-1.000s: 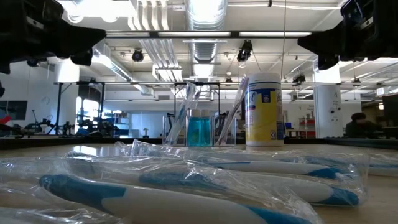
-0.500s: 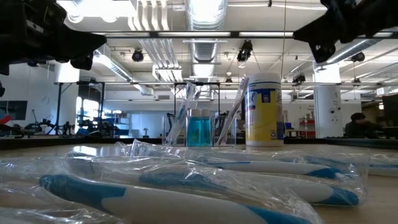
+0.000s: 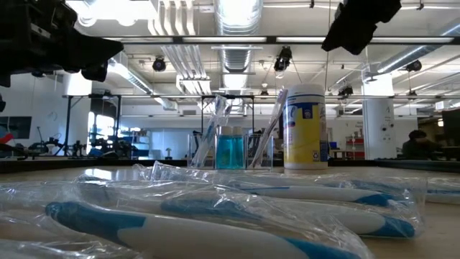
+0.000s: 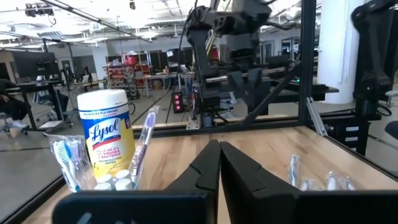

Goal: Pick & Place toothbrushing station
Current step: Put the blue toothbrush into the right section of the transparent organizer

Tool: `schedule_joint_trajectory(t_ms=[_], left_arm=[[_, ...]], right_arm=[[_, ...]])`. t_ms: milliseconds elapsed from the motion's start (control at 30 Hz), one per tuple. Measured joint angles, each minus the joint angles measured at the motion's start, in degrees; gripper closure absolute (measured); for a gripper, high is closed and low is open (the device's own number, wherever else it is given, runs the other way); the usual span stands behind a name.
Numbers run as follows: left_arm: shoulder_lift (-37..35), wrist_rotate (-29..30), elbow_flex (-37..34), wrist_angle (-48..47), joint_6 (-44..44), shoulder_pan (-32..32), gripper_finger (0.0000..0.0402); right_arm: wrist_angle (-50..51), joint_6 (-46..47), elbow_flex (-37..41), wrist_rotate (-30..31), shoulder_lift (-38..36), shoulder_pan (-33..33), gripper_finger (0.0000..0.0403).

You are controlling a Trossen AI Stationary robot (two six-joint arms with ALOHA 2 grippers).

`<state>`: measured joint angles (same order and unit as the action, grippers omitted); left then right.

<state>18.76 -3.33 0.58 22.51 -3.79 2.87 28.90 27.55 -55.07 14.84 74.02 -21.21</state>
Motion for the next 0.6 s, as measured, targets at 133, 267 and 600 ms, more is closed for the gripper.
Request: schedule_joint_trajectory(t_ms=[133,267,600], left_arm=[[0.07,0.00,0.00,-0.67,0.00,0.00,0.0380],[0.09,0.00,0.00,-1.25,0.00,0.00,0.0385],[0.11,0.00,0.02,-1.59,-0.55,0.00,0.0393]], right_arm=[[4.82,1.26,-5.74,-4.30,7.83,-1.01,0.0387],[4.94,0.57,-9.17,-7.74,14.12,-2.37,0.0355],[5.64,2.35,-13.45,-14.06,24.21,-3.92,0.0220]])
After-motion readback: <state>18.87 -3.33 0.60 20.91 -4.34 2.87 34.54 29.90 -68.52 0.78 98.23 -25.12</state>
